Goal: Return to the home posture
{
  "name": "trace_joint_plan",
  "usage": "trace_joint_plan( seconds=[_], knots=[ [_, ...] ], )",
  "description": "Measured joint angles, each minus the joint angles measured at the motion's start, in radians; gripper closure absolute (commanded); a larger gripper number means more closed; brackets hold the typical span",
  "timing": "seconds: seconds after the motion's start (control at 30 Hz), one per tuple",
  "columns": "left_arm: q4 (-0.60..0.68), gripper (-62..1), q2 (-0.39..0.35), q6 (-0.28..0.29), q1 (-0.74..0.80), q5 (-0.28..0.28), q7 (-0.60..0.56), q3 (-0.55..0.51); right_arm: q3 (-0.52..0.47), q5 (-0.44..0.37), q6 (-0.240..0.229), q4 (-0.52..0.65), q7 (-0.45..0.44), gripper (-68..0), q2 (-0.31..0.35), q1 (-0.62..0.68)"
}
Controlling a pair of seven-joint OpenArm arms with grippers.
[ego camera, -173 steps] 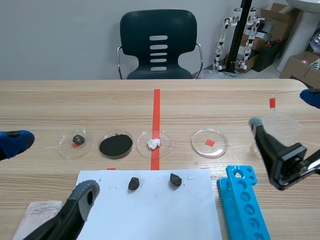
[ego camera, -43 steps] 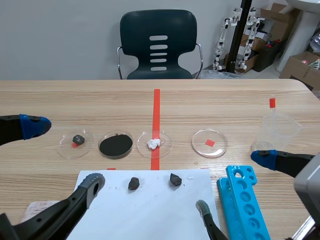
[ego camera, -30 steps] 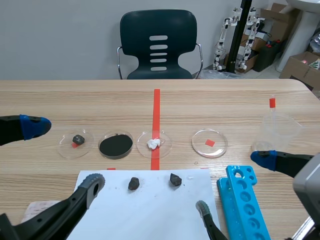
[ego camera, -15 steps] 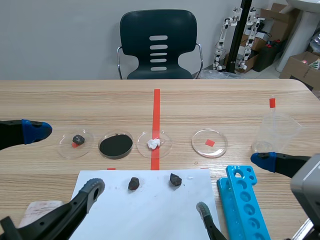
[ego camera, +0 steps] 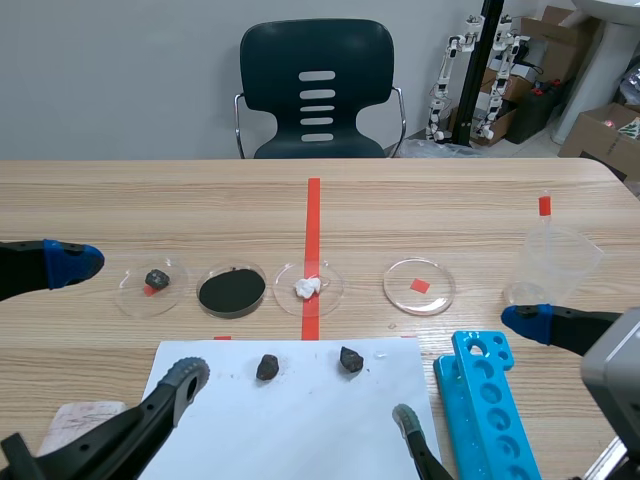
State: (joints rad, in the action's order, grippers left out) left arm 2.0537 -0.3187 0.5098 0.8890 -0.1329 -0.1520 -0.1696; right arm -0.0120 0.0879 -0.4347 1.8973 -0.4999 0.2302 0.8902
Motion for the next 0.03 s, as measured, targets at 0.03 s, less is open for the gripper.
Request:
trace_joint_plan(
  seconds=[0.03],
  knots=[
    [0.0,-62.3,0.0,0.0,0.0,0.0,0.0,0.0,0.0,0.0,0.0,0.0,0.0,-67.9,0.0,0.0]
  ],
)
